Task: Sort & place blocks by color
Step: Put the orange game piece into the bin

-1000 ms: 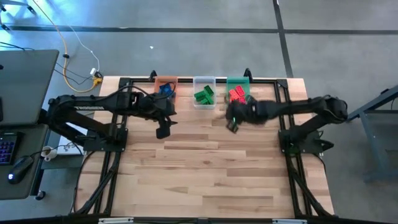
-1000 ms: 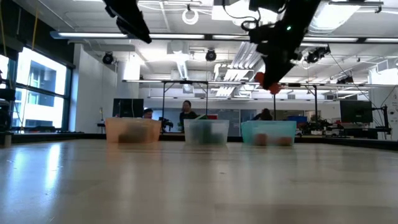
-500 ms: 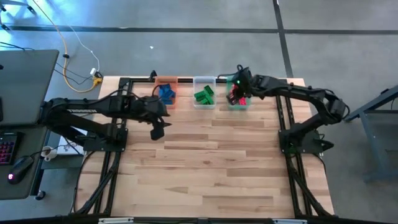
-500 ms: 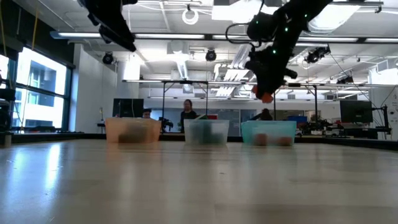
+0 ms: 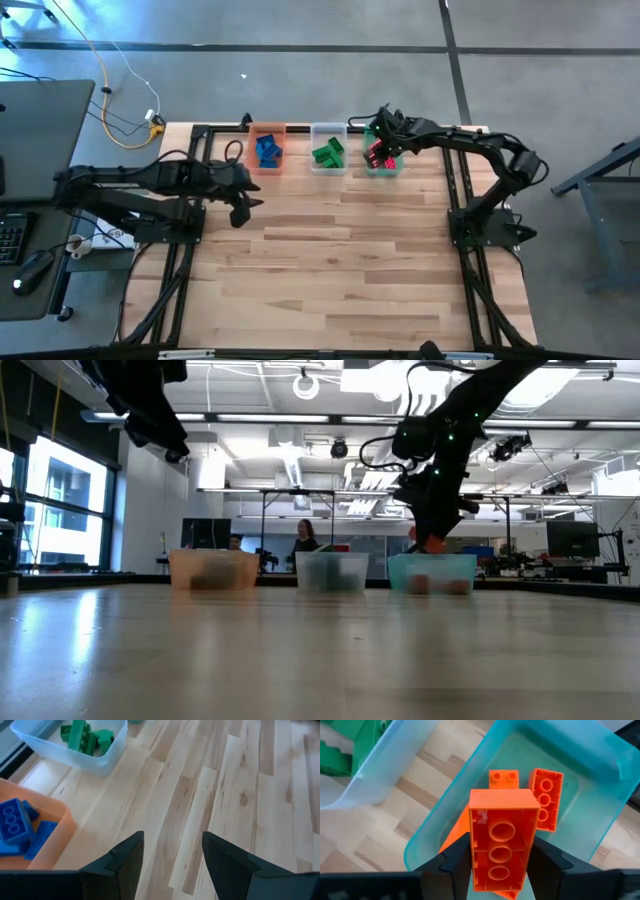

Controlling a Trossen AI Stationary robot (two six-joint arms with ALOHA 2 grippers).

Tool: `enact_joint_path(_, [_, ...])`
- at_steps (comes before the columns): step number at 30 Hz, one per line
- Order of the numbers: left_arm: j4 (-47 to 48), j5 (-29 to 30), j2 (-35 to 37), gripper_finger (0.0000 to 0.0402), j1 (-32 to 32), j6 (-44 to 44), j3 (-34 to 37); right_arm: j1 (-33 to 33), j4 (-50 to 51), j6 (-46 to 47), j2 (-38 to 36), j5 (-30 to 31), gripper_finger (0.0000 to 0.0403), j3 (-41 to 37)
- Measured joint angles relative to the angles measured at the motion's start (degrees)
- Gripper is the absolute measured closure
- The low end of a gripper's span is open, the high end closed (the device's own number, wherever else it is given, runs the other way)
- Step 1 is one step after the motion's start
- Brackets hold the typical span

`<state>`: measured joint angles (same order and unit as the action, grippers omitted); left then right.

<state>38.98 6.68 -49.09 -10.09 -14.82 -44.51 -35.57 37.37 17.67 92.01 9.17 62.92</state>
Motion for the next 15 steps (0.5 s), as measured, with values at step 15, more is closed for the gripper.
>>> enact_joint_path(15, [0.13, -0.04, 7.18, 0.0213, 0.07, -0.18, 1.20, -0.58, -0.35, -1.57, -0.07, -0.90, 0.0250, 0.00])
